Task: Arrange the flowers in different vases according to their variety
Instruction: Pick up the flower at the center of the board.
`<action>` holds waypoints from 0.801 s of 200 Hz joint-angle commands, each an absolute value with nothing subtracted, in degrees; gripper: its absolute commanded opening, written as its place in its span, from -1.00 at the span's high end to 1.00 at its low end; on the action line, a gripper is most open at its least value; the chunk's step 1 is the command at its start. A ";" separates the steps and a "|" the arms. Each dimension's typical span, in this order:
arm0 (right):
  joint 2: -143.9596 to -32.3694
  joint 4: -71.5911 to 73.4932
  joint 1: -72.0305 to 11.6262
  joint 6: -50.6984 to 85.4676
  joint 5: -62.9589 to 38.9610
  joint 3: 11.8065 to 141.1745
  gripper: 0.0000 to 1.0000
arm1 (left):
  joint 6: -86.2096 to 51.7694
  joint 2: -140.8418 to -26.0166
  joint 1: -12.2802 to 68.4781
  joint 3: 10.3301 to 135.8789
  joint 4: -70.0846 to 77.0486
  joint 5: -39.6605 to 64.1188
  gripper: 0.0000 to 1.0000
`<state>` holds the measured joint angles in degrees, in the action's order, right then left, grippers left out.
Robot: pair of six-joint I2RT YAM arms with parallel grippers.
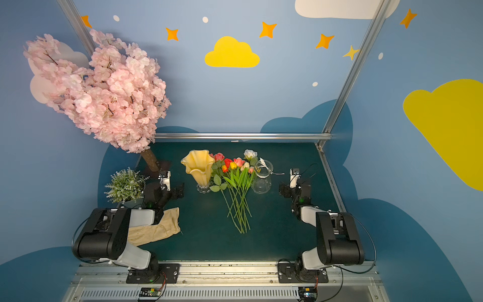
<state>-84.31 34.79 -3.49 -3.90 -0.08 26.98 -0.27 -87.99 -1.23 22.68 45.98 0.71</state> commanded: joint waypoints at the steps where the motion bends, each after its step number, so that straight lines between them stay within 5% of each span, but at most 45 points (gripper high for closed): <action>1: -82.74 33.84 -4.12 -4.98 -0.03 26.46 -0.96 | 1.13 -87.37 -1.06 22.46 47.14 2.36 -1.00; 92: -60.13 4.06 -7.03 4.20 4.02 33.95 -0.96 | 0.79 -61.33 7.13 21.06 28.04 -7.01 -1.00; 160: -43.41 -14.25 -6.61 21.67 0.09 35.43 -0.97 | -26.10 -31.77 8.34 18.16 4.74 -4.39 -1.00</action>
<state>-47.24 -3.01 -6.90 13.32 1.10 35.35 -12.67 -40.45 8.05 20.32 16.16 -4.99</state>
